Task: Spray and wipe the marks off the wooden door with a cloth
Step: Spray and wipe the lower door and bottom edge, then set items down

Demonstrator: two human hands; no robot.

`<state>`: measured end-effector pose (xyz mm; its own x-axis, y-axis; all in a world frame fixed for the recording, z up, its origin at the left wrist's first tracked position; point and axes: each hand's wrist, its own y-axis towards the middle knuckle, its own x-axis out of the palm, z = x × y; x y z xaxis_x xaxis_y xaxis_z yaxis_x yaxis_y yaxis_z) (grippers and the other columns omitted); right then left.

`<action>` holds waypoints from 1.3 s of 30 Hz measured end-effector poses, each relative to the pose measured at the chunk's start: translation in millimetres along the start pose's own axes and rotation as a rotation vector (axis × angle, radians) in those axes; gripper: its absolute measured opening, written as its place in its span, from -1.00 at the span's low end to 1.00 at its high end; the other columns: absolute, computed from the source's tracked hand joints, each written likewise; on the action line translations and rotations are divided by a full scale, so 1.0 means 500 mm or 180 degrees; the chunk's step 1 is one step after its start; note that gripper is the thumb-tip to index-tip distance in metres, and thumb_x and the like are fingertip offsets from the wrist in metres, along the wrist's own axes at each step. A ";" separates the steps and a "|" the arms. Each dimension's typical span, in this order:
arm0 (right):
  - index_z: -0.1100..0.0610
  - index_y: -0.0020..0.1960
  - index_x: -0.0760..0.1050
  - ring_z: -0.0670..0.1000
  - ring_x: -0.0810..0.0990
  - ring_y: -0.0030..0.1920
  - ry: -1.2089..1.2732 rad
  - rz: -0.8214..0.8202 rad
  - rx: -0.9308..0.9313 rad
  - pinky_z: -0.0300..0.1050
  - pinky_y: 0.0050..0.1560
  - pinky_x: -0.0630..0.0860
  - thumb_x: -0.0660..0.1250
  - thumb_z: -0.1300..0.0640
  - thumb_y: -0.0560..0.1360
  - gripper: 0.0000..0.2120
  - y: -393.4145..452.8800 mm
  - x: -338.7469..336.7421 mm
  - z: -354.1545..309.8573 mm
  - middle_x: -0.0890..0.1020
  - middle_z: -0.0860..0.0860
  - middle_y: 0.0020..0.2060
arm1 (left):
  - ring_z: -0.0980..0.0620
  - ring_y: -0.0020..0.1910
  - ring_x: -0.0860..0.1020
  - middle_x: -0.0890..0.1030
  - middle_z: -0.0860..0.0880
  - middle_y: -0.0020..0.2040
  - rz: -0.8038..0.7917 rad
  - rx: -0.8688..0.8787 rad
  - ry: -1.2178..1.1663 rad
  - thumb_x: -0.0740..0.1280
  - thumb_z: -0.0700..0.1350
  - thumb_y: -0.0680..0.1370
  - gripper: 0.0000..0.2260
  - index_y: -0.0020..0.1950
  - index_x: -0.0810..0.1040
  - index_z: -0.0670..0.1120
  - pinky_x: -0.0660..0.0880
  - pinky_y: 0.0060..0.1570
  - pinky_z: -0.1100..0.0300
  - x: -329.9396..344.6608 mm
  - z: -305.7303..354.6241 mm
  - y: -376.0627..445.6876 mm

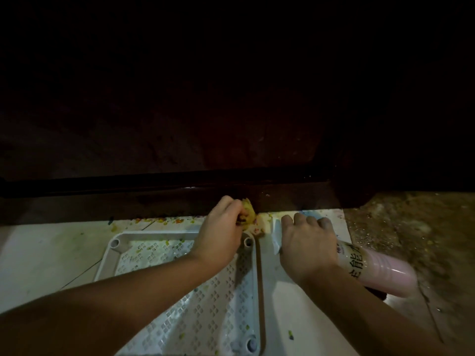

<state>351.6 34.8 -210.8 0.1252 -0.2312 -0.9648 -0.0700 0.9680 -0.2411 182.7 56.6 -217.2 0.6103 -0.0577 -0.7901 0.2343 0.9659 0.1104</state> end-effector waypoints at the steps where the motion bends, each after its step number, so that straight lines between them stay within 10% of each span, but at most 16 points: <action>1: 0.07 0.33 0.30 0.14 0.45 0.23 0.0019 -0.0005 0.0009 0.10 0.28 0.26 0.20 0.01 0.50 -0.58 -0.002 -0.001 0.002 0.49 0.09 0.21 | 0.19 -0.09 0.43 0.42 0.07 -0.03 0.0142 0.0053 -0.0092 0.35 -0.37 0.47 -0.80 -0.03 0.49 -0.10 0.45 -0.07 0.26 -0.007 0.001 -0.015; 8: 0.06 0.28 0.32 0.12 0.47 0.21 0.0140 0.0123 0.0106 0.08 0.26 0.29 0.18 0.03 0.50 -0.63 -0.009 -0.004 0.012 0.49 0.06 0.19 | 0.22 -0.17 0.40 0.36 0.05 -0.09 0.0737 0.0305 -0.0261 0.37 -0.40 0.43 -0.78 -0.12 0.42 -0.12 0.36 -0.21 0.41 -0.023 0.052 0.017; 14: 0.08 0.29 0.32 0.12 0.48 0.22 0.0156 0.0162 0.0193 0.08 0.27 0.26 0.19 -0.03 0.50 -0.60 -0.003 -0.005 0.029 0.51 0.06 0.20 | -0.12 -0.16 0.57 0.58 -0.16 -0.12 0.0556 0.1050 0.0243 0.36 -0.47 0.35 -0.81 -0.12 0.57 -0.25 0.56 -0.22 -0.07 0.001 0.081 0.073; 22: 0.09 0.33 0.29 0.13 0.46 0.24 0.0105 0.0029 0.0172 0.10 0.28 0.25 0.21 -0.08 0.50 -0.54 0.003 0.003 0.033 0.48 0.09 0.23 | -0.04 -0.30 0.52 0.53 -0.16 -0.12 0.0022 0.1879 0.1265 0.51 -0.32 0.35 -0.85 -0.17 0.57 -0.24 0.45 -0.54 0.16 0.030 0.062 0.090; 25: 0.09 0.34 0.29 0.13 0.45 0.24 0.0079 -0.0017 0.0165 0.11 0.29 0.24 0.23 -0.10 0.50 -0.52 0.005 0.006 0.029 0.47 0.09 0.22 | -0.02 -0.23 0.57 0.58 -0.11 -0.10 -0.0346 0.1928 0.1686 0.54 -0.28 0.31 -0.78 -0.09 0.62 -0.18 0.51 -0.44 0.15 0.037 0.039 0.083; 30: 0.09 0.36 0.29 0.14 0.44 0.25 0.0046 -0.0011 0.0176 0.11 0.30 0.24 0.23 -0.12 0.50 -0.50 0.009 0.012 0.030 0.47 0.10 0.24 | -0.09 0.34 0.41 0.30 -0.14 0.49 -0.1094 0.1554 0.2039 0.19 -0.22 0.60 -0.68 0.36 0.43 -0.15 0.44 0.20 0.05 0.073 0.026 0.082; 39: 0.08 0.37 0.27 0.13 0.45 0.25 -0.0010 0.0007 0.0182 0.11 0.29 0.25 0.24 -0.09 0.51 -0.50 0.009 0.015 0.030 0.46 0.09 0.25 | 0.01 0.13 0.34 0.46 0.00 0.12 -0.0753 0.0840 0.0924 0.25 -0.26 0.50 -0.70 0.19 0.36 -0.02 0.19 0.17 0.16 0.080 0.055 0.043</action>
<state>367.0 39.0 -217.7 0.1282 -0.2289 -0.9650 -0.0136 0.9725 -0.2325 233.0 68.0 -229.9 0.2883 -0.1593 -0.9442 0.5494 0.8351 0.0269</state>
